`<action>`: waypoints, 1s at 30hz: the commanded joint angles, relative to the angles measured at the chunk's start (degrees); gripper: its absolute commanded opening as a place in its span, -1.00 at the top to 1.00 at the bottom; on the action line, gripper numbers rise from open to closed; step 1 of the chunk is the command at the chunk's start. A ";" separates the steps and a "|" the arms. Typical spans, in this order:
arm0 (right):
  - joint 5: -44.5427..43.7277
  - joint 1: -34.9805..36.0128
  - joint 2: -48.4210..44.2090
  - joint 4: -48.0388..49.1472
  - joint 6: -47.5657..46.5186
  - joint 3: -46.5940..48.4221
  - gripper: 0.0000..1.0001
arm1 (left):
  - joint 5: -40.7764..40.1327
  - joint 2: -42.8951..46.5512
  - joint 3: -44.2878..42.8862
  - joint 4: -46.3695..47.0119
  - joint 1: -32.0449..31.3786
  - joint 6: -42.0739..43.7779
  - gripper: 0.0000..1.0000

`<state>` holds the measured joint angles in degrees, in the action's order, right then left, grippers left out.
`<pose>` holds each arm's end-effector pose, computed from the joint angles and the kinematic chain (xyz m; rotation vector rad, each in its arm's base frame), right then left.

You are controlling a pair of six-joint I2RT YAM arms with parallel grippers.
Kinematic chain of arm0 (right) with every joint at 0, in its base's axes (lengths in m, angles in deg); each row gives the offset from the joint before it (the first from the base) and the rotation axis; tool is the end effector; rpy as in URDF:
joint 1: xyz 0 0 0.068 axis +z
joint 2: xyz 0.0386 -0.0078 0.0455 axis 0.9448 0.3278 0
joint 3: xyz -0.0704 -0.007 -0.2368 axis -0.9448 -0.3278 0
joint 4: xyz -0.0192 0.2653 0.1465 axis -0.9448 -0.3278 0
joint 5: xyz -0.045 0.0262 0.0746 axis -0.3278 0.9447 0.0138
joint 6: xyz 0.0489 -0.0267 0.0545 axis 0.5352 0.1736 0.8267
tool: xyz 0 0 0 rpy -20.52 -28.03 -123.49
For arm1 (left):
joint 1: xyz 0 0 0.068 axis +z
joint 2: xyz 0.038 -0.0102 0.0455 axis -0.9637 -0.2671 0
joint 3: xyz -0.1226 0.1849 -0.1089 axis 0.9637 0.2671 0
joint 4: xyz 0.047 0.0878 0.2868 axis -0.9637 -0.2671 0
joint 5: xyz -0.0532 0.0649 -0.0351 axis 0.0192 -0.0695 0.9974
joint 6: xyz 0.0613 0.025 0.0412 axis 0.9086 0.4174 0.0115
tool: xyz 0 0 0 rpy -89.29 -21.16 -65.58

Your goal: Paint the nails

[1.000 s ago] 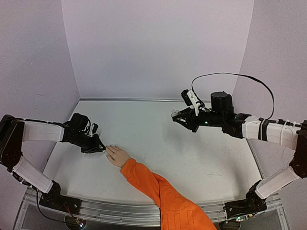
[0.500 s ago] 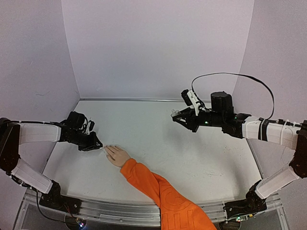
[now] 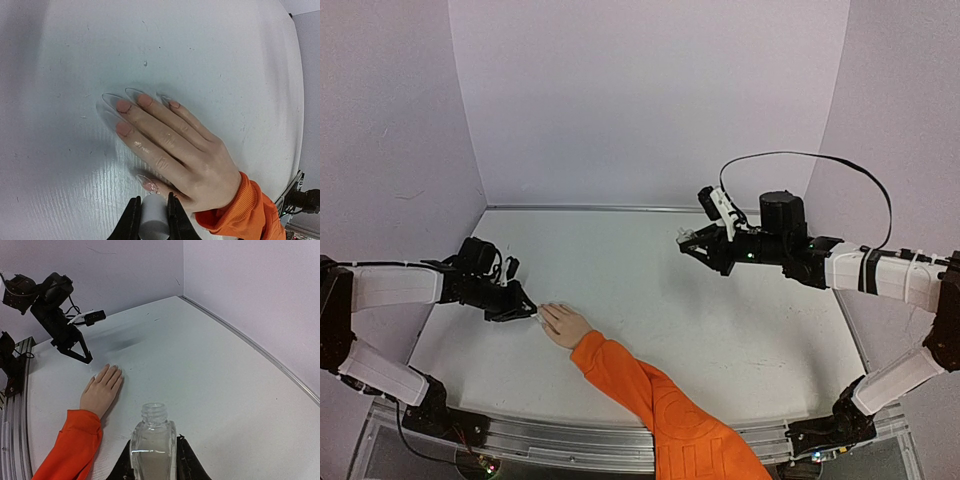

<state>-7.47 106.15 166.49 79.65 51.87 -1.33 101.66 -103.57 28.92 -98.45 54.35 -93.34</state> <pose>0.3062 0.2534 0.2611 -0.9057 1.3256 0.7586 0.2751 -0.1263 0.0918 -0.0413 2.6298 -0.7814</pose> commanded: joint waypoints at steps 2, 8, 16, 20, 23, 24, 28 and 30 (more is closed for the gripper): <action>1.46 -0.31 -1.55 4.32 0.51 1.48 1.00 | 0.54 0.95 -0.73 1.23 -1.27 -1.04 1.00; 0.95 -0.31 -2.29 4.30 0.72 1.08 1.00 | -0.18 -0.07 -0.94 1.69 -1.29 -0.43 1.00; 0.92 -0.29 -2.16 4.24 0.81 1.25 1.00 | -0.16 -1.77 -1.13 2.15 -1.28 -0.30 1.00; 0.92 -0.31 -2.07 4.19 0.73 1.23 1.00 | -0.26 -2.10 -1.32 2.35 -1.28 0.09 1.00; 0.88 -0.30 -2.06 4.22 0.74 1.22 1.00 | -0.19 -2.28 -1.52 2.70 -1.29 0.19 1.00; 0.84 -0.31 -2.07 4.21 0.73 1.23 1.00 | -0.19 -2.30 -1.52 2.78 -1.28 0.19 1.00; 0.84 -0.31 -2.00 4.21 0.73 1.23 1.00 | -0.08 -2.42 -1.48 3.10 -1.28 0.19 1.00; 0.83 -0.31 -1.98 4.20 0.81 1.23 1.00 | 0.12 -2.79 -1.61 3.39 -1.28 0.27 1.00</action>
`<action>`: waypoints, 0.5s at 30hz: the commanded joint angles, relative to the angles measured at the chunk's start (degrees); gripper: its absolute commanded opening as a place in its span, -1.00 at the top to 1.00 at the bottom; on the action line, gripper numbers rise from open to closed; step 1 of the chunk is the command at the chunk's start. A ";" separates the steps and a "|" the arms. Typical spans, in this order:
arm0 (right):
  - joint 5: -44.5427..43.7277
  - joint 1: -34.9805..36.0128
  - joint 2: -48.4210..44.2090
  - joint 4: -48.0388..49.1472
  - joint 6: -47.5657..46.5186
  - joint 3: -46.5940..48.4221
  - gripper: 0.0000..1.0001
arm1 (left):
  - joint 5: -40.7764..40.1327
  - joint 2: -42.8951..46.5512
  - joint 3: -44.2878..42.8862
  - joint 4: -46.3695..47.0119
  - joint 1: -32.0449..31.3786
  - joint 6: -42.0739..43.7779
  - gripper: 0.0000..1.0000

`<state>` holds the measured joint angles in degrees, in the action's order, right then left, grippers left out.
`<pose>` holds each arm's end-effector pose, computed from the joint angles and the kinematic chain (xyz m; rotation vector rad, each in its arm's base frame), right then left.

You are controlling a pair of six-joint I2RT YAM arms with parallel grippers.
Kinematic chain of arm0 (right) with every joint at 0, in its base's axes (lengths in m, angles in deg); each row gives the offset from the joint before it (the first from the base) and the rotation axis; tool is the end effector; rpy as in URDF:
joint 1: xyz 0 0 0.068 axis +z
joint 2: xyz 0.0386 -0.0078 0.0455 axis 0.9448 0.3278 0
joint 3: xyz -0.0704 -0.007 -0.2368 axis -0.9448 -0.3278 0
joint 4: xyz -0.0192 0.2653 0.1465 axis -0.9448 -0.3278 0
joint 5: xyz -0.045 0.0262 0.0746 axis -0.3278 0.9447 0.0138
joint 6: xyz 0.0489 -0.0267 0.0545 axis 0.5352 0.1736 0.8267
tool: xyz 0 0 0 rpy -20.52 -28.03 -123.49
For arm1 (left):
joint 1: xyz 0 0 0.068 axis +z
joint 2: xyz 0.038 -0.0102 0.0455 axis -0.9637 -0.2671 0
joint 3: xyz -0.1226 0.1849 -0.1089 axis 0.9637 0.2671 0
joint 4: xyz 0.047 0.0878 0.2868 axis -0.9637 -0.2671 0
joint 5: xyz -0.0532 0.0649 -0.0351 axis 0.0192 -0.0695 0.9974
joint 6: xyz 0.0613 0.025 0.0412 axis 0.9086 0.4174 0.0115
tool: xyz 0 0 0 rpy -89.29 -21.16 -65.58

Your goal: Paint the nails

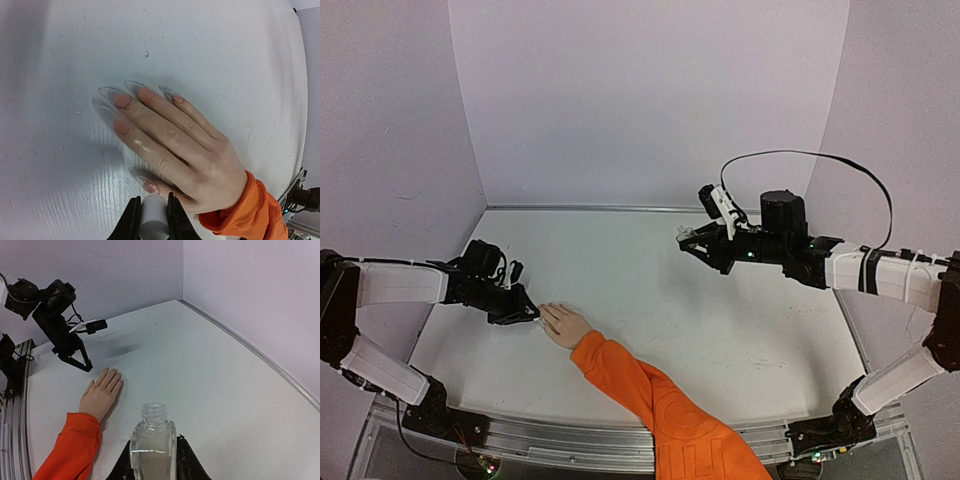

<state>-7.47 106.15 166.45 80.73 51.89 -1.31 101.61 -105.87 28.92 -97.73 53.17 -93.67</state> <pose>0.3060 0.2533 0.2640 -0.9008 1.3060 0.7570 0.2728 -0.1321 0.0814 -0.0298 2.6632 -0.7806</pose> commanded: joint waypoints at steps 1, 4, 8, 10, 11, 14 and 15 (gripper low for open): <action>0.83 -0.30 -1.94 3.12 0.74 1.25 1.00 | 0.25 -0.61 -1.60 2.85 -0.10 0.56 1.00; 0.75 -0.30 -1.85 3.17 0.79 1.29 1.00 | 0.07 -0.95 -1.65 3.19 -0.10 0.52 1.00; 0.75 -0.30 -1.68 3.07 0.79 1.38 1.00 | -0.22 -1.49 -1.56 3.58 -0.10 0.65 1.00; 0.77 -0.30 -1.60 3.04 0.79 1.46 1.00 | -0.60 -1.51 -1.52 3.70 -0.11 0.69 1.00; 0.75 -0.29 -1.54 3.03 0.79 1.47 1.00 | -0.96 -1.50 -1.58 3.71 -0.10 0.69 1.00; 0.75 -0.30 -1.50 2.89 0.79 1.56 1.00 | -1.51 -1.79 -1.67 3.76 -0.11 0.82 1.00; 0.68 -0.31 -1.50 2.86 0.79 1.52 1.00 | -1.56 -1.97 -1.69 3.80 -0.03 0.87 1.00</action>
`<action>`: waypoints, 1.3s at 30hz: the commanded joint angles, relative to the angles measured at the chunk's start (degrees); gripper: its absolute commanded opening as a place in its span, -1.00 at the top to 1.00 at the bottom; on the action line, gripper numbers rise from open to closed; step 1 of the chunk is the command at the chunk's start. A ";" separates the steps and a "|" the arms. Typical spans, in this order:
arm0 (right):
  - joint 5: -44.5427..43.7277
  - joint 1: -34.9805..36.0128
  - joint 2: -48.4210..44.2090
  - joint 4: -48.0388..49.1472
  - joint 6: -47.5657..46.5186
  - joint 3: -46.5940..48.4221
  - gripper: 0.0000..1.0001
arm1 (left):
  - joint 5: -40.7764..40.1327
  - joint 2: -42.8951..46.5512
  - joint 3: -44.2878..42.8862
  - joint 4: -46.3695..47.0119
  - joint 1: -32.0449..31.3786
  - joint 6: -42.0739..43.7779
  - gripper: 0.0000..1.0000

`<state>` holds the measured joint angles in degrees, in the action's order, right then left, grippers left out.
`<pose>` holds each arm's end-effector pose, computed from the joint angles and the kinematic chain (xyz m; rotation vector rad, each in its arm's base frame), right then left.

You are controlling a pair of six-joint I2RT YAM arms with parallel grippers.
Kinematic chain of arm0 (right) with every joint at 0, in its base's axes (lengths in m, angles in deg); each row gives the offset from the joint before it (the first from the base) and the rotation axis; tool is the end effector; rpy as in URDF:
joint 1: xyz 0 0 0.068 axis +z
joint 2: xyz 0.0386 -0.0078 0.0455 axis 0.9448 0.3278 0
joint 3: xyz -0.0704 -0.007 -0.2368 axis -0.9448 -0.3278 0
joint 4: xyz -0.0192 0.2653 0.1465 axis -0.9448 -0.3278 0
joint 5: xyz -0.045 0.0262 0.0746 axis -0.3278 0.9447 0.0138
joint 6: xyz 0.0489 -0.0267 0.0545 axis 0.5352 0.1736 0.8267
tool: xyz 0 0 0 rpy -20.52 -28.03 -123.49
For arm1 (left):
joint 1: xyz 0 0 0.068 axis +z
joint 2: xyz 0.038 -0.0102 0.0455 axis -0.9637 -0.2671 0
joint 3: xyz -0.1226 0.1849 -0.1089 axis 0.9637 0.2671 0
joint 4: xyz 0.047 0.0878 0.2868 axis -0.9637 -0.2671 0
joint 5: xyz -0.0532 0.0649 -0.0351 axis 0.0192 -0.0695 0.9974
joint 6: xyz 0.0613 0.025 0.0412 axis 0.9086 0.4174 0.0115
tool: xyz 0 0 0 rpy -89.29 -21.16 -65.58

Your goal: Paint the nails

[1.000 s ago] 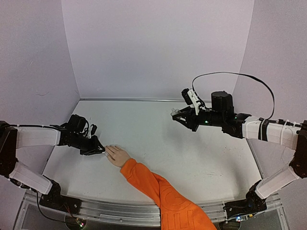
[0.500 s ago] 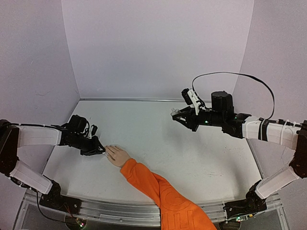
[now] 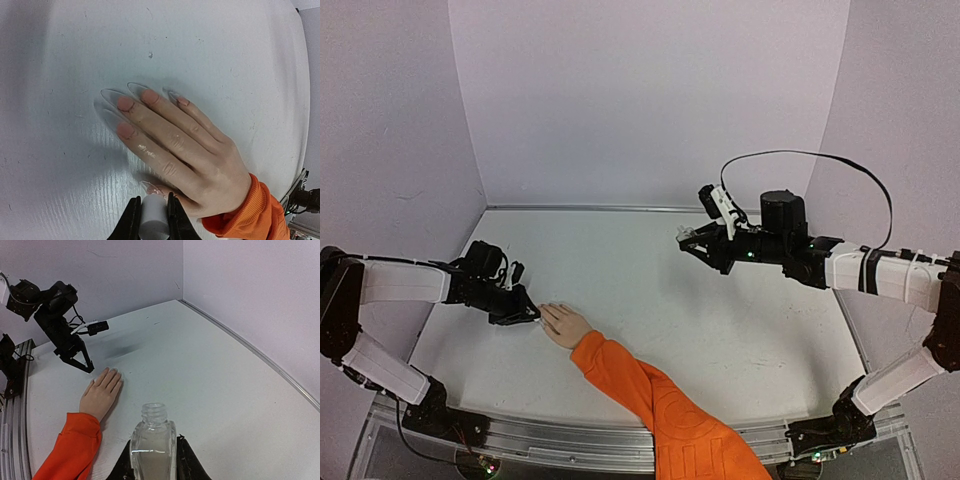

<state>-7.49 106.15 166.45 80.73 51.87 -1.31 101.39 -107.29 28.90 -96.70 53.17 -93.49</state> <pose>0.3061 0.2533 0.2640 -0.9008 1.3059 0.7564 0.2741 -0.1323 0.0758 -0.0289 2.6688 -0.7727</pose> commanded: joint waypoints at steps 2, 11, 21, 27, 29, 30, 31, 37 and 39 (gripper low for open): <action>0.68 -0.30 -1.41 2.86 0.81 1.68 1.00 | -1.48 -0.82 -1.83 2.92 -0.02 0.79 1.00; 0.59 -0.26 -1.24 2.02 0.73 2.35 1.00 | -1.64 -1.93 -2.63 3.12 0.55 1.39 1.00; 0.42 -0.39 -0.77 1.56 0.64 2.94 1.00 | -2.26 -1.84 -3.17 4.04 1.38 1.75 1.00; 0.61 -0.39 -0.77 1.37 0.56 3.12 1.00 | -2.58 1.14 -2.45 3.87 1.83 1.64 1.00; 0.73 -0.37 -0.71 1.37 0.55 3.14 1.00 | -2.58 2.05 -2.00 3.56 1.83 1.44 1.00; 0.86 -0.39 -0.71 1.36 0.55 3.14 1.00 | -2.46 2.44 -1.76 3.37 1.82 1.34 1.00; 0.93 -0.40 -0.71 1.36 0.55 3.14 1.00 | -2.15 2.86 -1.54 3.12 1.83 1.21 1.00; 1.38 -0.38 -1.13 1.36 0.72 2.96 1.00 | 0.22 4.98 -0.79 1.02 1.83 -0.12 1.00; 1.43 -0.38 -1.23 1.38 0.70 2.85 1.00 | 0.23 5.40 -0.46 0.70 1.82 -0.25 1.00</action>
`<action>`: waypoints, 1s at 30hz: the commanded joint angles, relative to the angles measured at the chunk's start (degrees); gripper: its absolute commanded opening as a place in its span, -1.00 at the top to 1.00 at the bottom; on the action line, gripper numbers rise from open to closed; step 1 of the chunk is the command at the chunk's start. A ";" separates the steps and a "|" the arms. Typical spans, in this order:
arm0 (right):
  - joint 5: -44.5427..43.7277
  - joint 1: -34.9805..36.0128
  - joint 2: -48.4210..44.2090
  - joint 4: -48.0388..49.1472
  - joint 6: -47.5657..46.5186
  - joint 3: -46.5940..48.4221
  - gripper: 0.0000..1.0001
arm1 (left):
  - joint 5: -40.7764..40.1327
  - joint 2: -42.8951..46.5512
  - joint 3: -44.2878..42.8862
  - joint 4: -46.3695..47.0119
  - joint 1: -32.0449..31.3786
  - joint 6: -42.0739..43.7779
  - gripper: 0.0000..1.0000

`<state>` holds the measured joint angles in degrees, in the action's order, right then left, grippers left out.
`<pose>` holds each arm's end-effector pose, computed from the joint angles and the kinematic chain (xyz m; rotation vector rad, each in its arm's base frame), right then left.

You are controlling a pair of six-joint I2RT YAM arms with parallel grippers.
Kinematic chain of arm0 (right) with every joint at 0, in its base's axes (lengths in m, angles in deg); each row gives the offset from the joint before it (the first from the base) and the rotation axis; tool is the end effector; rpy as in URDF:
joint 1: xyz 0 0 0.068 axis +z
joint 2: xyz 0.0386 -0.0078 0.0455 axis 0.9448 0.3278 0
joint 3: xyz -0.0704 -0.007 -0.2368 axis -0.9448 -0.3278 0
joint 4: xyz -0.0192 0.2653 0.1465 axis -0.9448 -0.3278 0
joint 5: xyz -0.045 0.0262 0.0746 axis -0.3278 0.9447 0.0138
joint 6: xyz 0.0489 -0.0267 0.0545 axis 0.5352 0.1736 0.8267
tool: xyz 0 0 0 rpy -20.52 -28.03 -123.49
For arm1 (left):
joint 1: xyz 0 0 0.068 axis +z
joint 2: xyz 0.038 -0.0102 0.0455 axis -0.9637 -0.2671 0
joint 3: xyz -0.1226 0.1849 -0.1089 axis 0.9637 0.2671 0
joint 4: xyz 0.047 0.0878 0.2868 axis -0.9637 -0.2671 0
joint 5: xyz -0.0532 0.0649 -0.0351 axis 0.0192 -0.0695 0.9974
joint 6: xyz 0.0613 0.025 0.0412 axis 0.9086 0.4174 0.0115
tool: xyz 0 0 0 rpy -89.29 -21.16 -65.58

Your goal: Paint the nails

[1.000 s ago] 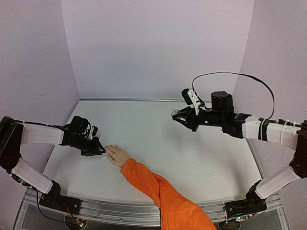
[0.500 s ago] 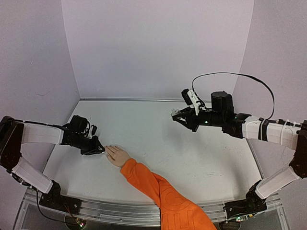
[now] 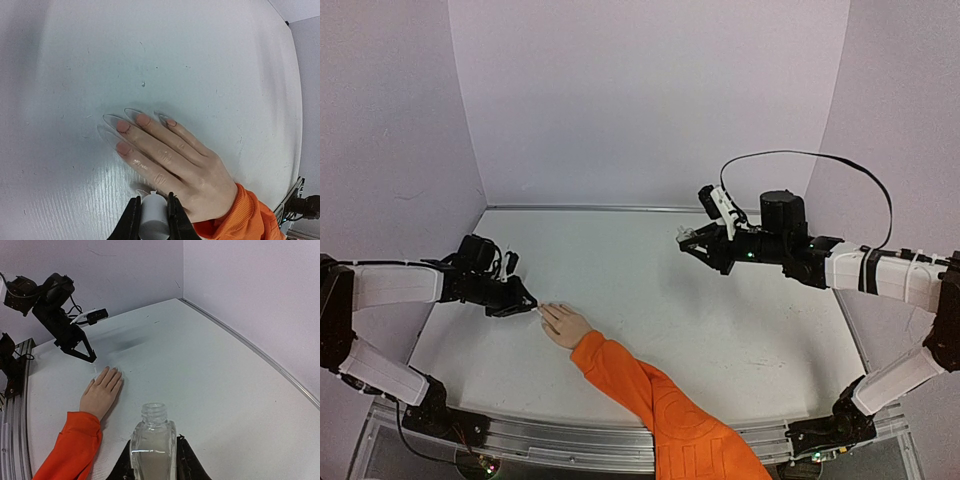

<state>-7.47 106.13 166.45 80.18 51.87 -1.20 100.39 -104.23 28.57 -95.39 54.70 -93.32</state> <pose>0.3063 0.2533 0.2635 -0.9026 1.3135 0.7572 0.2834 -0.1259 0.0945 -0.0453 2.5775 -0.7653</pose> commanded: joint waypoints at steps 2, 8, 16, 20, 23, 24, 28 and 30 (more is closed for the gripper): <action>1.49 -0.37 -1.32 1.91 0.59 2.68 1.00 | 1.51 2.25 -0.07 -0.88 0.26 -0.51 1.00; 1.45 -0.37 -1.58 1.96 0.71 2.59 1.00 | 2.72 0.06 -0.82 -1.80 -0.47 -0.80 1.00; 1.56 -0.37 -1.17 1.91 0.64 2.57 1.00 | 3.05 -0.44 -0.88 -2.40 -0.58 -0.67 1.00; 1.62 -0.37 -1.13 1.93 0.58 2.59 1.00 | 3.33 -1.10 -1.38 -2.20 -0.58 -0.30 1.00; 1.55 -0.37 -1.15 1.94 0.63 2.56 1.00 | 3.32 -1.49 -1.92 -1.94 -0.58 -0.02 1.00; 1.59 -0.32 -1.13 1.91 0.64 2.54 1.00 | 3.41 -1.74 -2.02 -1.90 -0.58 -0.01 1.00; 1.42 -0.37 -1.23 1.91 0.55 2.50 1.00 | 3.42 -2.30 -2.14 -1.45 -0.58 0.12 1.00; 1.36 -0.37 -1.17 1.95 0.59 2.50 1.00 | 3.30 -2.55 -2.22 -1.37 -0.58 0.25 1.00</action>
<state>-7.42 106.13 166.45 80.14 51.89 -1.20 103.12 -106.41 28.57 -97.94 54.30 -93.67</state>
